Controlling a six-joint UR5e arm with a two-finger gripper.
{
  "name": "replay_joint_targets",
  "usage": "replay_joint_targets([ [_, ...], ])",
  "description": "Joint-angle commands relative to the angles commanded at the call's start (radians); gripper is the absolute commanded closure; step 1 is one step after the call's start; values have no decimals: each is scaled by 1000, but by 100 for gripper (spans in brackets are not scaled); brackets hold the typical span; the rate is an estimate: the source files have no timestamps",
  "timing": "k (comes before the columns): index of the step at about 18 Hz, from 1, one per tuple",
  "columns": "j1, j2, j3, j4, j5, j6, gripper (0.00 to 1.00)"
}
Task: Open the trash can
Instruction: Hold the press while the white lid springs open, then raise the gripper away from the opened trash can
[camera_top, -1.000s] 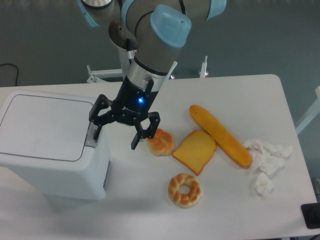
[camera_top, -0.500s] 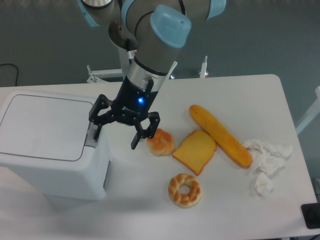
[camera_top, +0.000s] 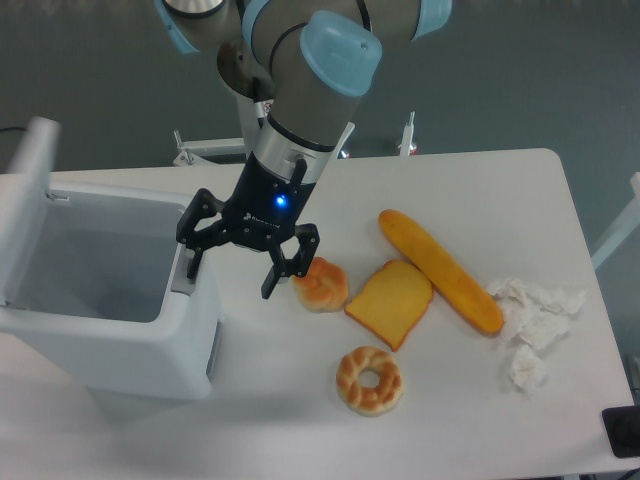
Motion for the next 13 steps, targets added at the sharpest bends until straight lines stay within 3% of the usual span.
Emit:
replay_joint_targets([
  [13,3,11,12,0,-2,0,0],
])
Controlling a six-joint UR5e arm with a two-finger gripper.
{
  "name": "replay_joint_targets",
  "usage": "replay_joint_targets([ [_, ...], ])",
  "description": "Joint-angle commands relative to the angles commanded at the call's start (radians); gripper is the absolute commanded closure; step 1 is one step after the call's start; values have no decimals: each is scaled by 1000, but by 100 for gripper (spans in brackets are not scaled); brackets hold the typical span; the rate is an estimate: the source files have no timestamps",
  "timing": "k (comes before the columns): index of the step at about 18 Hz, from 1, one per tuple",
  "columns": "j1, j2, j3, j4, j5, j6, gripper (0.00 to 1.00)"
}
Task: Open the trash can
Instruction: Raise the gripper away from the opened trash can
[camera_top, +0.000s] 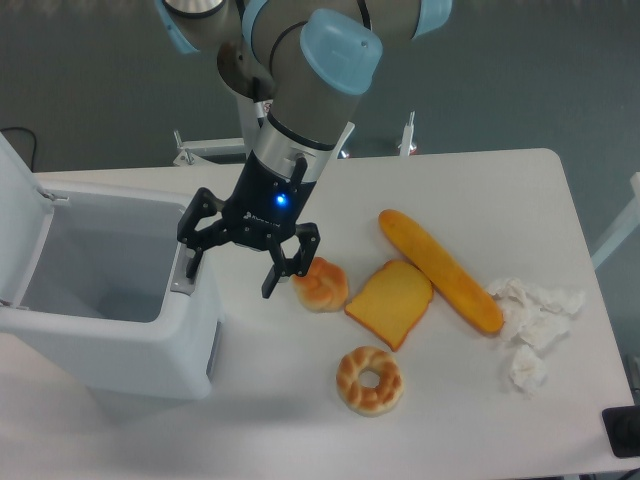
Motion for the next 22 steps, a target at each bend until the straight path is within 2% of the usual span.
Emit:
replay_joint_targets([
  [8,9,0,38,2,9,2,0],
  [14,8,11,69,5,190,24,0],
  [19,6,37,69,5,280,161,0],
  [22,3,52,64,3,431,334,0],
])
